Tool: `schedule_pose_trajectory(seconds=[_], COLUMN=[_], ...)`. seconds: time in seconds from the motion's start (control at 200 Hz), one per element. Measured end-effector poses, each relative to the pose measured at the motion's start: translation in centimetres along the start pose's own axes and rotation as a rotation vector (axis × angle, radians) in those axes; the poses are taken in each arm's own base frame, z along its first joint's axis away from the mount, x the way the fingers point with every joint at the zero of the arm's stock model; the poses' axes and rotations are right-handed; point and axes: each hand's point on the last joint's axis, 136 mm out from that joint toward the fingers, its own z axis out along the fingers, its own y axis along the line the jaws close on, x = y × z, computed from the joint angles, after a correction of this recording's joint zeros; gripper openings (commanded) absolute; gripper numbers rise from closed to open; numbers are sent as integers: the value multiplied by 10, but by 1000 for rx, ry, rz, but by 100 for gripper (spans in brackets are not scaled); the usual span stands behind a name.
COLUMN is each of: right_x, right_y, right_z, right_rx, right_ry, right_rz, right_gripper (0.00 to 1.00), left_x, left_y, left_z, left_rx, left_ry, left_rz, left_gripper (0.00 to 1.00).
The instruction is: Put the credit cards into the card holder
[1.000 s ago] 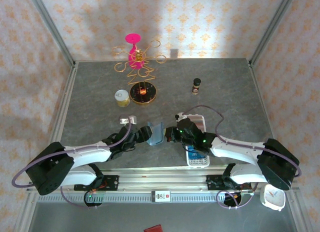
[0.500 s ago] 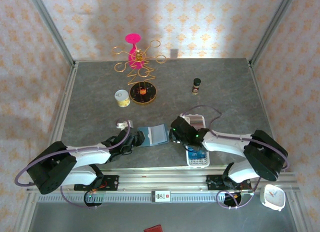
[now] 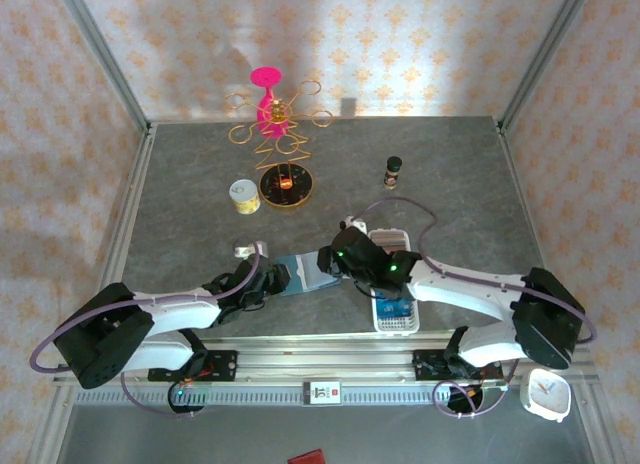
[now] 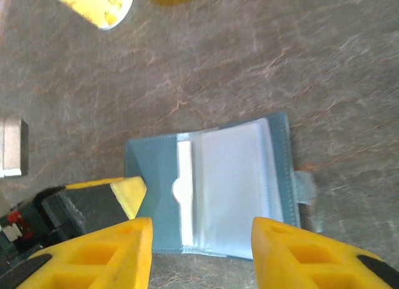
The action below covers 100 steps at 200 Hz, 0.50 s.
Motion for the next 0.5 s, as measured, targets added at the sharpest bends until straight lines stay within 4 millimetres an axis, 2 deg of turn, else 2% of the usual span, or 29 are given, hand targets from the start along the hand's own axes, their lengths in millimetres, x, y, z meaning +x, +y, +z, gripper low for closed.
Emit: schedule_pose_trajectory(seconds=[0.105,0.195,0.501], right_x=[20,33,56], right_y=[2,-4,-27], right_z=[17,32,61], right_rx=[4,27,123], right_ry=[69,115,180], right_rz=[-27,-37,-54], right_gripper=[46,46,46], left_x=[1,2,2], left_y=[-1,-2,-2], left_z=[0,0,0], left_rx=[8,11,13], left_ry=[8,11,13], left_rz=[-1,-1,-1], left_gripper=[25,25,25])
